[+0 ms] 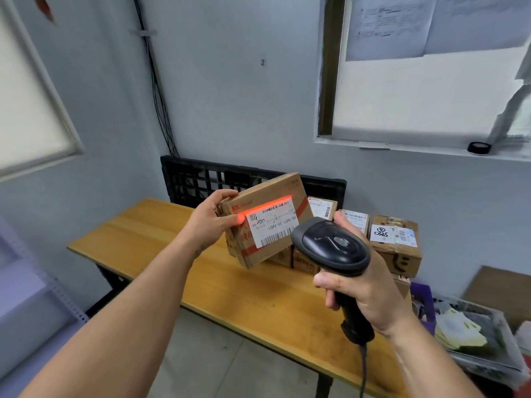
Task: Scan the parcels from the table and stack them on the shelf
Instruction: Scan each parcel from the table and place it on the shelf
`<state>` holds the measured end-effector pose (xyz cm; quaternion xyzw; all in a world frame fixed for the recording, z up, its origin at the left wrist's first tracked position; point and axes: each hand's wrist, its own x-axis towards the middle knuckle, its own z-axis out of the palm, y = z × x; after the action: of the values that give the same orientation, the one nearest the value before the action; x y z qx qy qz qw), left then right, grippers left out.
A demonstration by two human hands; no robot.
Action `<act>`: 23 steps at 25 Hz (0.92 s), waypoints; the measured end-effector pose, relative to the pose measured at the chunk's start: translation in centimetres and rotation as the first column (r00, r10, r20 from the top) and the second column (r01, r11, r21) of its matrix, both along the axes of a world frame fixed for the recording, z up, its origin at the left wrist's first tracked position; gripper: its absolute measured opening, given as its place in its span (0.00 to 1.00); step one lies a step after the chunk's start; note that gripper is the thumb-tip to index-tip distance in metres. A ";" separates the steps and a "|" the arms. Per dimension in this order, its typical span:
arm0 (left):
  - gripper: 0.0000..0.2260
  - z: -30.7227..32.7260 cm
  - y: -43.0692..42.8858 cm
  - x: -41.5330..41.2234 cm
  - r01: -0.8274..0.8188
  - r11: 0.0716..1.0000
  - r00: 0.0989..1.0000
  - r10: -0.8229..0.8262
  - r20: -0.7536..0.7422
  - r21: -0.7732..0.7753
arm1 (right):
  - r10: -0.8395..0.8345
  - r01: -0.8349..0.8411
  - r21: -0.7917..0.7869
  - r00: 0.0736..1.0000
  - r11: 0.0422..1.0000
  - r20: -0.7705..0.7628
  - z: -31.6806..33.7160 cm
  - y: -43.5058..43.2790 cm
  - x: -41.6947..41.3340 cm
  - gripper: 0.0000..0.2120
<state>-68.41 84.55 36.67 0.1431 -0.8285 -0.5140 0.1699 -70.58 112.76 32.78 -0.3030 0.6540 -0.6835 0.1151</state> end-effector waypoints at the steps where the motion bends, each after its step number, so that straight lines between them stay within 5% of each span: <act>1: 0.20 -0.1 0.1 0.1 -0.007 1.000 1.000 0.007 0.000 -0.001 | 0.004 -0.005 0.003 1.000 1.000 0.005 -0.2 0.1 0.0 0.48; 11: 0.23 -2.8 -0.8 4.6 -0.155 0.986 0.988 0.156 -0.009 0.069 | 0.081 -0.081 0.025 0.996 0.996 0.026 -1.0 -0.8 0.8 0.51; 17: 0.31 -4.9 -3.4 9.4 -0.261 0.917 0.960 0.278 -0.014 0.302 | 0.152 -0.152 0.042 0.988 0.987 0.006 -1.5 -5.2 3.1 0.50; 23: 0.28 -4.7 -8.5 16.3 -0.240 0.860 0.939 0.323 -0.116 0.451 | 0.247 -0.245 0.069 0.969 0.967 -0.022 0.1 -14.8 8.0 0.51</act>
<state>-52.13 76.08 31.92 0.2481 -0.6449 -0.6643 0.2851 -62.62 97.99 32.86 -0.3882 0.6353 -0.6372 0.1992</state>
